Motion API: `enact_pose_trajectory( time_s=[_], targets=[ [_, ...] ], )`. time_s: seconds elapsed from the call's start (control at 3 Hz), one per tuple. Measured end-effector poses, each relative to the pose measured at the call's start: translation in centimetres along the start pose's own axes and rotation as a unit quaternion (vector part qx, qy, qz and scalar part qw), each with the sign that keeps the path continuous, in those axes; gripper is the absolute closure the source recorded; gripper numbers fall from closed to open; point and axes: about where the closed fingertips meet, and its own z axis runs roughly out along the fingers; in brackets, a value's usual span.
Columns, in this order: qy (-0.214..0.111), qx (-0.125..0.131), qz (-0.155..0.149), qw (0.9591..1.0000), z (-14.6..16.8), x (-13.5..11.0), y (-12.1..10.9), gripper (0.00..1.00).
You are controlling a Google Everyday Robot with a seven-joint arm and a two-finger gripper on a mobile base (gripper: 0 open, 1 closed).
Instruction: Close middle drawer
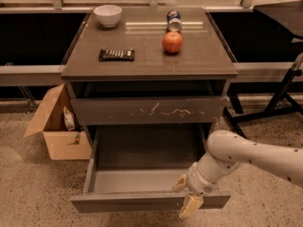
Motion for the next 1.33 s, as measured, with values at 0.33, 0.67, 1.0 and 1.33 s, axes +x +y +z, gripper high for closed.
enact_pose_trajectory(
  time_s=[0.33, 0.67, 1.0, 1.33],
  targets=[
    [-0.007, -0.007, 0.009, 0.9999, 3.0, 1.0, -0.3, 0.64],
    [-0.008, -0.008, 0.01, 0.9999, 3.3, 1.1, -0.3, 0.88],
    [0.013, -0.009, 0.009, 0.9998, 3.8, 1.0, -0.2, 1.0],
    [0.048, -0.018, 0.014, 0.9986, 6.2, 2.0, 0.3, 1.0]
  ],
)
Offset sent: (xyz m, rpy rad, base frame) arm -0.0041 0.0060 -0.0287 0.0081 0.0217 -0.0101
